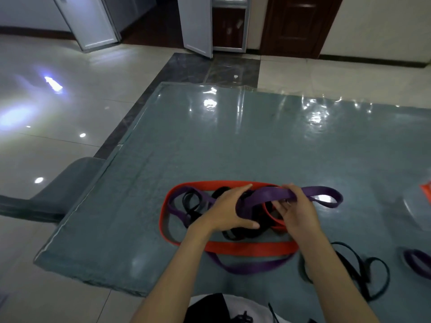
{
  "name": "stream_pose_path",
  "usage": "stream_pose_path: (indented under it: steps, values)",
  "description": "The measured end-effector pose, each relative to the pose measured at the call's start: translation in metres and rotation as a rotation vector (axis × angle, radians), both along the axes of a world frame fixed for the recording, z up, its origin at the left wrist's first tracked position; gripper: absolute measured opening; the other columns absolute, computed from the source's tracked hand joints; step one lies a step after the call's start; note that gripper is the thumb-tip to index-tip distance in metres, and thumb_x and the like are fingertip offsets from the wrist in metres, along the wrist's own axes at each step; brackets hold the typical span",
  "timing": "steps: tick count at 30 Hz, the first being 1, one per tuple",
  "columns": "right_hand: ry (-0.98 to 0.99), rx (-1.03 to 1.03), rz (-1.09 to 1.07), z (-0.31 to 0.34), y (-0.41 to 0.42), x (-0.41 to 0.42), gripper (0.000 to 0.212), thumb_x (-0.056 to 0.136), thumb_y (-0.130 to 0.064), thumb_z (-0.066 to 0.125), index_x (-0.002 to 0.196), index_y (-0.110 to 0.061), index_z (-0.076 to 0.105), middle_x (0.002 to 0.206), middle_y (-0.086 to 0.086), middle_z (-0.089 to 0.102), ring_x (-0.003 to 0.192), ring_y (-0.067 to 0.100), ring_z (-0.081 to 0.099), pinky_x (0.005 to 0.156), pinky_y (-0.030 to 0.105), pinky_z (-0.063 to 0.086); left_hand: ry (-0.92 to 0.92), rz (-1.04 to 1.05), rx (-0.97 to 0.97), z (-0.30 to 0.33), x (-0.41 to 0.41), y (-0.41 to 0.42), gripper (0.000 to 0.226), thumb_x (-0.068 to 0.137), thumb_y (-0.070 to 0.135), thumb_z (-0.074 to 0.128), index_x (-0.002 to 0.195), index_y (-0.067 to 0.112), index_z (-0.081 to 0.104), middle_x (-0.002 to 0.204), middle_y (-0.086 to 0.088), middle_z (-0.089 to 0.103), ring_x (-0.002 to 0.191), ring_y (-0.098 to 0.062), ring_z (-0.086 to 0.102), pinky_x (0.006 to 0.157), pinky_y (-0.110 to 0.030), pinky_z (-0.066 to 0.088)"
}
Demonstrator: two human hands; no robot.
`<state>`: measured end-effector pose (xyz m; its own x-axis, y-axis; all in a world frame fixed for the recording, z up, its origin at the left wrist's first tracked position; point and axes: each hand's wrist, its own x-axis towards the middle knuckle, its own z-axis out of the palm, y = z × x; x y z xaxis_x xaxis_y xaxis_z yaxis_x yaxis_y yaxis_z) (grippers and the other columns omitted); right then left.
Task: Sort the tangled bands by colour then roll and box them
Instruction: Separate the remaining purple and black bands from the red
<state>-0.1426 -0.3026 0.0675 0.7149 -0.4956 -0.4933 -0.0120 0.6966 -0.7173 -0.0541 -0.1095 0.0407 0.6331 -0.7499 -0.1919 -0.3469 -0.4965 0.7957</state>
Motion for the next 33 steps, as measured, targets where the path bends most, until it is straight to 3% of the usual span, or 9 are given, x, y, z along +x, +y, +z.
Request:
stream_pose_path:
  steps: [2, 4, 7, 12, 16, 21, 26, 29, 33]
  values:
    - [-0.018, 0.049, 0.043, 0.002, -0.003, 0.005, 0.019, 0.102, -0.019, 0.064, 0.085, -0.014, 0.072, 0.078, 0.001, 0.076, 0.073, 0.014, 0.078, 0.061, 0.027, 0.062, -0.068, -0.011, 0.086, -0.015, -0.003, -0.007, 0.096, 0.080, 0.055, 0.086, 0.159, 0.027, 0.039, 0.160, 0.003, 0.048, 0.148, -0.019, 0.042, 0.121, -0.043, 0.036]
    - [-0.021, 0.070, 0.073, 0.004, -0.002, 0.011, 0.019, 0.103, -0.021, 0.063, 0.088, -0.012, 0.072, 0.078, 0.002, 0.076, 0.074, 0.014, 0.078, 0.062, 0.026, 0.063, -0.088, 0.036, 0.062, -0.026, -0.006, -0.013, 0.055, 0.090, 0.047, 0.079, 0.137, 0.025, 0.060, 0.131, -0.001, 0.071, 0.123, -0.025, 0.064, 0.104, -0.046, 0.050]
    - [-0.048, 0.114, 0.061, 0.012, -0.006, 0.017, 0.019, 0.104, -0.022, 0.062, 0.091, -0.010, 0.069, 0.075, 0.001, 0.075, 0.072, 0.013, 0.078, 0.063, 0.025, 0.063, 0.026, 0.161, -0.084, -0.031, 0.000, -0.009, 0.015, 0.100, 0.027, 0.069, 0.109, 0.018, 0.061, 0.096, -0.007, 0.075, 0.092, -0.026, 0.071, 0.086, -0.048, 0.058]
    - [-0.056, 0.069, -0.031, 0.019, -0.026, 0.021, 0.013, 0.104, -0.015, 0.061, 0.096, -0.008, 0.067, 0.083, 0.006, 0.072, 0.077, 0.017, 0.076, 0.066, 0.027, 0.064, 0.076, 0.409, -0.222, -0.009, 0.036, 0.020, 0.032, 0.082, 0.008, 0.079, 0.092, 0.024, 0.053, 0.086, 0.010, 0.076, 0.077, -0.007, 0.069, 0.076, -0.028, 0.053]
    - [-0.011, 0.092, -0.088, 0.011, -0.028, 0.021, 0.010, 0.106, -0.015, 0.060, 0.108, -0.006, 0.063, 0.107, 0.011, 0.064, 0.091, 0.024, 0.070, 0.064, 0.028, 0.064, -0.139, 0.196, -0.014, 0.003, 0.065, 0.047, 0.030, 0.081, 0.006, 0.083, 0.101, 0.021, 0.067, 0.099, 0.005, 0.068, 0.095, -0.016, 0.062, 0.086, -0.033, 0.050]
    - [-0.013, 0.167, -0.087, 0.007, -0.017, 0.023, 0.011, 0.105, -0.014, 0.062, 0.096, -0.007, 0.066, 0.098, 0.009, 0.067, 0.076, 0.019, 0.077, 0.062, 0.028, 0.063, -0.302, 0.176, 0.061, 0.007, 0.073, 0.059, 0.030, 0.085, 0.006, 0.079, 0.094, 0.026, 0.058, 0.097, 0.002, 0.062, 0.094, -0.022, 0.058, 0.077, -0.032, 0.041]
    - [-0.046, 0.164, -0.035, 0.008, -0.011, 0.024, 0.011, 0.102, -0.013, 0.066, 0.096, -0.006, 0.069, 0.096, 0.012, 0.072, 0.084, 0.023, 0.079, 0.067, 0.032, 0.065, -0.293, 0.282, 0.037, 0.008, 0.071, 0.079, 0.020, 0.098, 0.021, 0.073, 0.106, 0.036, 0.062, 0.091, 0.021, 0.064, 0.078, 0.006, 0.061, 0.065, -0.019, 0.045]
    - [-0.063, 0.192, -0.034, 0.008, -0.013, 0.020, 0.015, 0.102, -0.015, 0.065, 0.092, -0.006, 0.071, 0.088, 0.011, 0.075, 0.081, 0.022, 0.080, 0.067, 0.031, 0.065, -0.388, 0.360, 0.064, 0.009, 0.072, 0.091, 0.023, 0.091, 0.036, 0.082, 0.113, 0.032, 0.078, 0.085, 0.010, 0.068, 0.082, -0.008, 0.058, 0.074, -0.032, 0.050]
    - [-0.051, 0.184, 0.018, 0.003, -0.013, 0.014, 0.014, 0.102, -0.016, 0.067, 0.093, -0.006, 0.072, 0.093, 0.014, 0.079, 0.094, 0.026, 0.080, 0.071, 0.034, 0.065, -0.570, 0.391, 0.143, 0.009, 0.074, 0.110, 0.012, 0.081, 0.011, 0.087, 0.086, 0.015, 0.077, 0.081, 0.000, 0.066, 0.087, -0.031, 0.062, 0.074, -0.040, 0.043]
